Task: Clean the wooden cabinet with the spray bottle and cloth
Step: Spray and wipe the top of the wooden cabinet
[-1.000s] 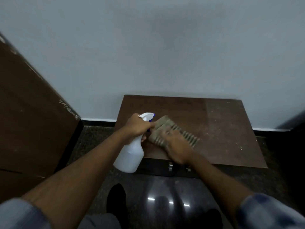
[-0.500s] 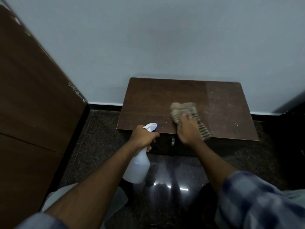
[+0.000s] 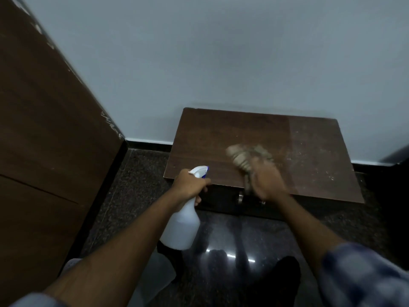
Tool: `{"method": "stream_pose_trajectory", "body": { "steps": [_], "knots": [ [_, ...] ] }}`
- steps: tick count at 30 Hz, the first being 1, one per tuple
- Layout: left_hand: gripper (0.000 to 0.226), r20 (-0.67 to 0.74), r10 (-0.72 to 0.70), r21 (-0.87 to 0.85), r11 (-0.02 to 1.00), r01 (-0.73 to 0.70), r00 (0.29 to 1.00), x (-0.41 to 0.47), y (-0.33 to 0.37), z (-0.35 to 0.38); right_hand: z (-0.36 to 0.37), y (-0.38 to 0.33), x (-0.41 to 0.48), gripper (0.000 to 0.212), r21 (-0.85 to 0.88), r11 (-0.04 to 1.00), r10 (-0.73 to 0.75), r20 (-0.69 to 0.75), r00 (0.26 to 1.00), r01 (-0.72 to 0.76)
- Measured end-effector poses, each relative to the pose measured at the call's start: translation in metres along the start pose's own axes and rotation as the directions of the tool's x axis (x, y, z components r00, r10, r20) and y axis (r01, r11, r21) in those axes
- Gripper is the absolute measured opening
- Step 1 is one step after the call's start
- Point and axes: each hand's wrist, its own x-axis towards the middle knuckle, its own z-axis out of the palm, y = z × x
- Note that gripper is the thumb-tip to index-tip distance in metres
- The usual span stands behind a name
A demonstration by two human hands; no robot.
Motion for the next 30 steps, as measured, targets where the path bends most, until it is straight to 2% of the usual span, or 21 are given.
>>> {"method": "stream_pose_trajectory", "body": {
  "steps": [1,2,3,4,6,7,8,10,11,12,13,15,17,18,19,20,22,23,26,27,30],
  "knots": [
    [0.038,0.014,0.006,-0.001,1.0,-0.006,1.0,0.004,0.005,-0.001,-0.008,0.002,0.013,0.062,0.044,0.981,0.189,-0.011,0.982,-0.188],
    [0.04,0.022,0.02,0.0,1.0,-0.02,1.0,0.008,0.013,-0.003,-0.009,-0.006,0.021,0.063,0.065,0.962,0.267,-0.005,0.964,-0.266],
    [0.041,0.03,0.037,0.005,0.999,-0.037,0.999,0.012,0.023,-0.005,-0.002,-0.02,0.022,0.062,0.056,0.974,0.223,-0.018,0.975,-0.222],
    [0.042,0.037,0.055,0.014,0.998,-0.055,0.998,0.017,0.034,-0.007,0.007,-0.033,0.017,0.062,0.011,0.997,0.077,-0.029,0.997,-0.076],
    [0.044,0.031,0.084,0.016,0.996,-0.084,0.996,0.026,0.054,-0.012,0.013,-0.033,0.002,0.062,-0.035,0.977,-0.209,0.056,0.976,0.211],
    [0.047,0.018,0.09,0.008,0.996,-0.09,0.996,0.031,0.061,-0.014,0.008,-0.02,0.005,0.063,-0.03,0.968,-0.247,0.076,0.966,0.25],
    [0.05,0.011,0.095,0.006,0.995,-0.095,0.995,0.035,0.067,-0.017,0.001,-0.006,0.018,0.064,-0.038,0.977,-0.209,0.055,0.976,0.211],
    [0.05,0.009,0.104,0.014,0.994,-0.105,0.994,0.042,0.075,-0.02,-0.014,0.012,0.062,0.062,-0.038,0.996,0.078,-0.023,0.997,-0.079],
    [0.046,0.002,0.106,0.015,0.994,-0.106,0.994,0.044,0.078,-0.021,-0.023,0.007,0.083,0.062,0.008,0.976,0.219,-0.017,0.976,-0.219],
    [0.041,-0.011,0.105,0.015,0.994,-0.105,0.994,0.045,0.081,-0.023,-0.026,-0.007,0.099,0.062,0.037,0.959,0.283,-0.009,0.959,-0.282],
    [0.038,-0.022,0.108,0.014,0.994,-0.108,0.994,0.046,0.083,-0.024,-0.022,-0.028,0.108,0.062,0.054,0.966,0.255,-0.028,0.967,-0.253],
    [0.034,-0.02,0.116,0.007,0.993,-0.116,0.993,0.048,0.086,-0.025,0.001,-0.072,0.103,0.06,0.054,0.998,-0.014,-0.039,0.999,0.016],
    [0.031,-0.002,0.095,-0.003,0.996,-0.095,0.996,0.048,0.085,-0.023,0.018,-0.087,0.074,0.057,0.028,0.95,-0.313,0.061,0.948,0.311],
    [0.03,0.016,0.082,0.001,0.997,-0.082,0.997,0.048,0.085,-0.02,0.021,-0.08,0.061,0.057,0.0,0.937,-0.348,0.069,0.935,0.349],
    [0.03,0.043,0.077,0.018,0.997,-0.078,0.996,0.048,0.085,-0.016,0.022,-0.066,0.053,0.06,0.0,0.958,-0.286,0.029,0.958,0.286],
    [0.03,0.076,0.082,0.036,0.996,-0.085,0.994,0.047,0.086,-0.011,0.022,-0.051,0.045,0.064,0.016,0.989,-0.146,-0.029,0.989,0.146],
    [0.032,0.131,0.11,0.048,0.992,-0.117,0.985,0.043,0.09,0.004,0.019,-0.028,0.02,0.071,0.021,0.995,0.096,-0.122,0.988,-0.094],
    [0.032,0.146,0.124,0.052,0.99,-0.133,0.981,0.041,0.094,0.014,0.018,-0.022,0.006,0.074,0.012,0.991,0.134,-0.148,0.98,-0.134],
    [0.027,0.176,0.156,0.079,0.982,-0.172,0.972,0.033,0.112,0.047,0.016,0.004,-0.027,0.077,0.007,0.994,0.106,-0.119,0.987,-0.106],
    [0.026,0.186,0.163,0.081,0.98,-0.181,0.969,0.031,0.118,0.058,0.011,0.017,-0.031,0.076,0.012,0.99,0.138,-0.123,0.983,-0.137],
    [0.028,0.204,0.183,0.052,0.979,-0.198,0.962,0.032,0.135,0.089,-0.006,0.056,-0.029,0.07,0.121,0.921,0.389,-0.21,0.897,-0.371]
  ]
}}
